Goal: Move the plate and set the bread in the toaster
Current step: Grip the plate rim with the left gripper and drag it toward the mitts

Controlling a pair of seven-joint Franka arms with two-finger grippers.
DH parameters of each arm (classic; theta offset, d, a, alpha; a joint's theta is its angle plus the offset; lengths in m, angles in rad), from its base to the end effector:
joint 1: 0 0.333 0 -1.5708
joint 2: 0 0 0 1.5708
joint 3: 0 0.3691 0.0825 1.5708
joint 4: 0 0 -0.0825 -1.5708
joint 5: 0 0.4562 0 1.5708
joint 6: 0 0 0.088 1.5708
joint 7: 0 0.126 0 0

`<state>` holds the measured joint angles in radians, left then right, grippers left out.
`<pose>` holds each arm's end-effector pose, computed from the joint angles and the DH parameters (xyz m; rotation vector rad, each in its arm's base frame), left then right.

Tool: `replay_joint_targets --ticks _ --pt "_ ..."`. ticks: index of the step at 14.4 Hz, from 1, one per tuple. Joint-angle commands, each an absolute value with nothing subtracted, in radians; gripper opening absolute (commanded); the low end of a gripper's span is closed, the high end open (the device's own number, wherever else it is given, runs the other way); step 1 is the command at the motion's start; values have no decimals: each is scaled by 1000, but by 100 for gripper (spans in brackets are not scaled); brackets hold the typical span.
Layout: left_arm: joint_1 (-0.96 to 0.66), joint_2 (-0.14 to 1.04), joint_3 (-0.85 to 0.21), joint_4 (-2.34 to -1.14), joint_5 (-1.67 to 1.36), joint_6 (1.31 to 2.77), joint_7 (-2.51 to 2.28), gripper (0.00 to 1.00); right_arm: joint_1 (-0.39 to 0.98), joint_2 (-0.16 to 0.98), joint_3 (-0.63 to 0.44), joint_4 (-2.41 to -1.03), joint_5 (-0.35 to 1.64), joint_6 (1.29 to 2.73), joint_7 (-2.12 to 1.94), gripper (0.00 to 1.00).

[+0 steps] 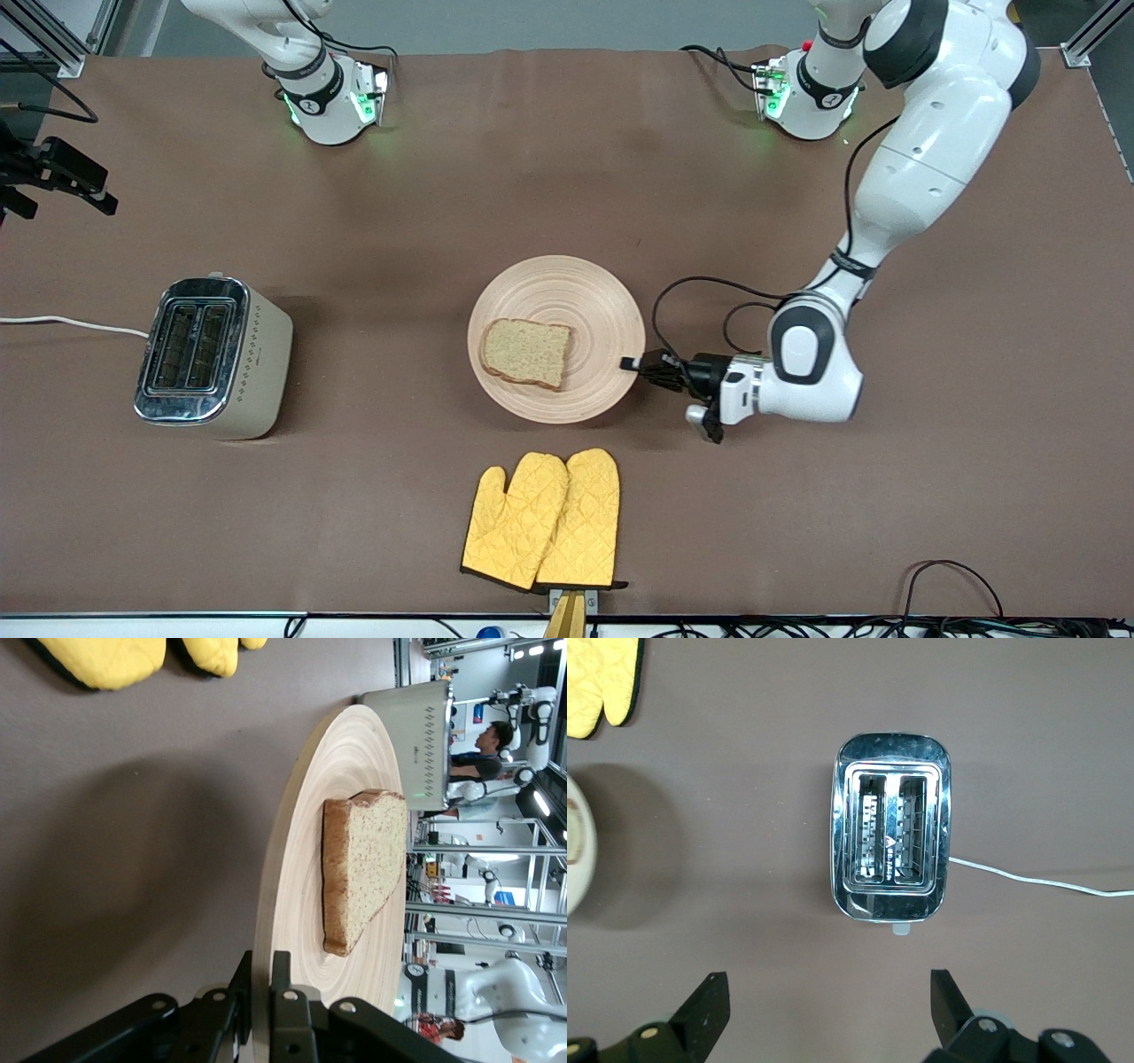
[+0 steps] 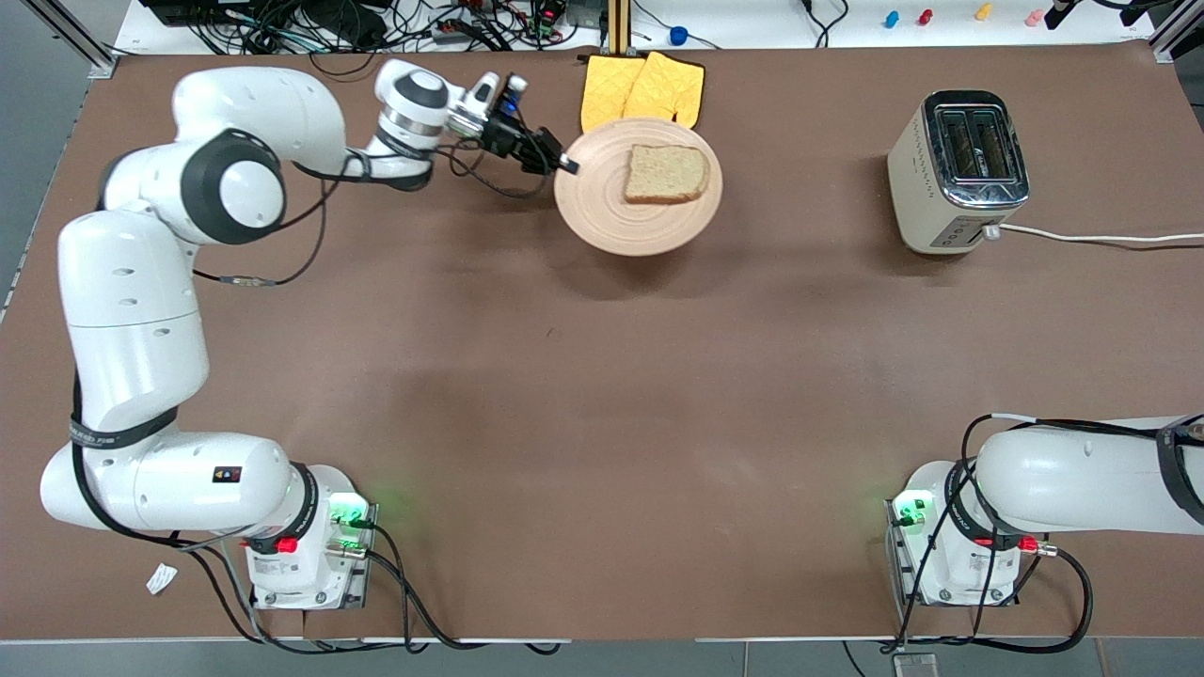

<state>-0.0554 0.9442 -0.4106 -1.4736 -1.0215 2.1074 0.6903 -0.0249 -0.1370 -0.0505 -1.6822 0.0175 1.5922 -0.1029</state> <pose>0.7152 -0.3575 0.1312 1.9676 -0.3105 -0.1489 0.5775 -0.0436 0.6823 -3.1202 -0.0434 -0.0762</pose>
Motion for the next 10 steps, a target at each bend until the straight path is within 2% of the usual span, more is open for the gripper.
replay_joint_targets --ticks 1,4,6,8,9,10 --pt "-86 977 -413 -1463 -1084 2149 689 1 -26 -160 -48 -1721 0 1618 -103 100" --pt "-98 1002 -411 -1463 -1088 2193 689 1 -25 -161 -48 -1741 0 1635 -101 100" --pt "-100 1002 -411 -1463 -1106 2227 686 11 -20 -160 -48 -1744 0 1629 -100 100" --pt "-98 997 -408 -1463 -1105 2235 681 27 -2 -156 -46 -1756 3 1629 -92 100" --pt "-92 989 -407 -1463 -1098 2235 664 60 18 -156 -46 -1773 9 1640 -91 100" --pt "-86 982 -405 -1462 -1095 2235 638 99 50 -153 -46 -1776 15 1649 -71 100"
